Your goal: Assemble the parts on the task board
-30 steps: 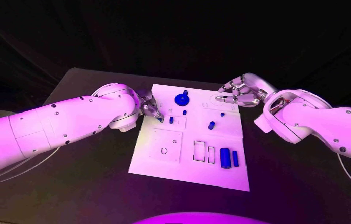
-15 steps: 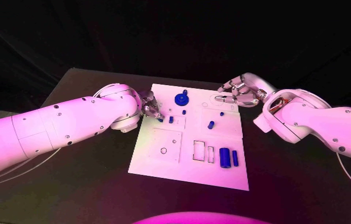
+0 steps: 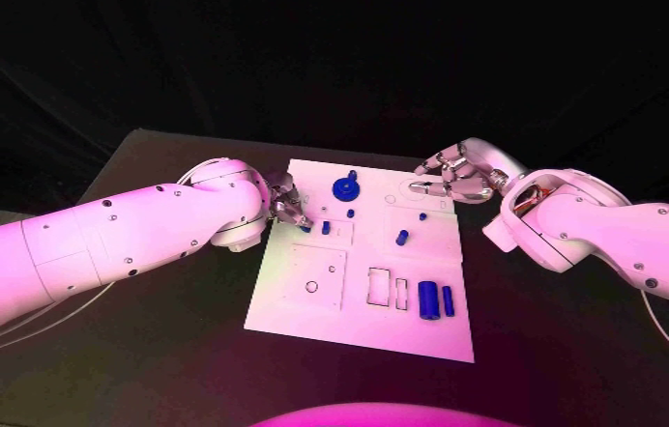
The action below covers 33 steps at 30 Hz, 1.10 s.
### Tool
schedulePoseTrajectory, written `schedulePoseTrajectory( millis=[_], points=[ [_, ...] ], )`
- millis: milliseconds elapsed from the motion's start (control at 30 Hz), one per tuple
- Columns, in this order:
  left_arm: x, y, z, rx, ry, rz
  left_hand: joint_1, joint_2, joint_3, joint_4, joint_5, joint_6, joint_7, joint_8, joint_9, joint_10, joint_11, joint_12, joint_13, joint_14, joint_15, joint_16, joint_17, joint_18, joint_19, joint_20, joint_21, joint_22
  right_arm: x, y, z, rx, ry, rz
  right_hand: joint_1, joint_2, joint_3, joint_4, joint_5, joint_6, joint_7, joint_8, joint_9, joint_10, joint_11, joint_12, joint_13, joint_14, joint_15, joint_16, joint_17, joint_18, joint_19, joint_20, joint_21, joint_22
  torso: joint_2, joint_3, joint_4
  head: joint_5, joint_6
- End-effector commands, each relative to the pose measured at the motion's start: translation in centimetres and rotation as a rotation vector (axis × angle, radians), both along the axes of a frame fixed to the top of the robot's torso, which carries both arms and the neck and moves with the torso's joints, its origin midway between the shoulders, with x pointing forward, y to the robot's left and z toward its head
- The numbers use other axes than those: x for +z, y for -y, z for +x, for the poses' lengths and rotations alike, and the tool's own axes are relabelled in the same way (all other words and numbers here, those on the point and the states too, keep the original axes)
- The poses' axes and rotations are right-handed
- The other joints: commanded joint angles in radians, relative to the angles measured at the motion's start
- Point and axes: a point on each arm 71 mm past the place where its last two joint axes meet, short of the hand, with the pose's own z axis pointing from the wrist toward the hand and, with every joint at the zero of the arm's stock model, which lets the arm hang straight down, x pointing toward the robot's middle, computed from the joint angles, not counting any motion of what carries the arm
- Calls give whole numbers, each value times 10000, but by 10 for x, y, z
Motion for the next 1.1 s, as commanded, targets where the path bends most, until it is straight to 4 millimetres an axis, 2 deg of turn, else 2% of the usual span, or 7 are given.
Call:
schedulePoseTrajectory(
  millis=[33, 133, 333, 767, 1100],
  points=[
    [-3, 2, -3, -261, -289, 282, -178, -32, 959, -901, 31, 330, -388, 90, 645, 12, -47, -101, -146, 1053, -94, 31, 2635, -76, 167, -51, 32, 514, 0, -2, -1, 180, 18, -60, 5, 119, -48, 7, 59, 22, -17, 54, 16, 12, -37, 23, 11, 560, -65, -26, 659, 72, 180, -88, -20, 1725, 4, -6, 4, 6, -10],
    [-3, 2, -2, -194, -299, 325, -320, -130, 872, -830, 30, 359, -429, 169, 720, 10, -73, -140, -203, 1053, -112, 31, 2635, -77, 169, -59, 34, 522, 0, -2, -1, 179, 21, -59, 5, 119, -48, 7, 59, 22, -17, 54, 16, 12, -37, 23, 11, 560, -65, -26, 659, 72, 180, -88, -20, 1725, 0, -3, 0, 12, -12],
    [-3, 1, -1, -8, -250, 352, -765, -319, 425, -452, 26, 431, -516, 305, 866, 35, -136, -126, -208, 1053, -164, 31, 2635, -79, 175, -87, 36, 534, 0, -2, -1, 178, 26, -55, 4, 122, -52, 6, 64, 30, -19, 60, 18, 1, -39, 11, -5, 557, -66, -38, 642, 77, 170, -89, -37, 1714, 1, -3, 4, 19, -13],
    [-3, 1, 0, 136, -238, 376, -919, -336, -120, -87, 29, 436, -552, 347, 969, 25, -169, -119, -221, 1053, -202, 31, 2635, -79, 176, -120, 30, 536, -1, -1, -1, 173, 20, -58, -2, 123, -58, 9, 66, 35, -20, 64, 20, 8, -39, 19, 3, 552, -66, -52, 622, 82, 159, -89, -56, 1703, -2, 0, -6, 34, -42],
    [-4, 3, 1, 163, -323, 418, -1057, -325, -1198, 449, 27, 518, -562, 375, 1067, 46, -177, -39, -176, 1053, -213, 31, 2635, -79, 179, -127, 21, 539, -1, -2, -1, 207, 50, -37, -9, 124, -64, 13, 67, 38, -21, 67, 21, -2, -40, 9, -9, 548, -67, -64, 605, 88, 144, -90, -79, 1688, -2, 2, -3, 11, -35]
  ],
)
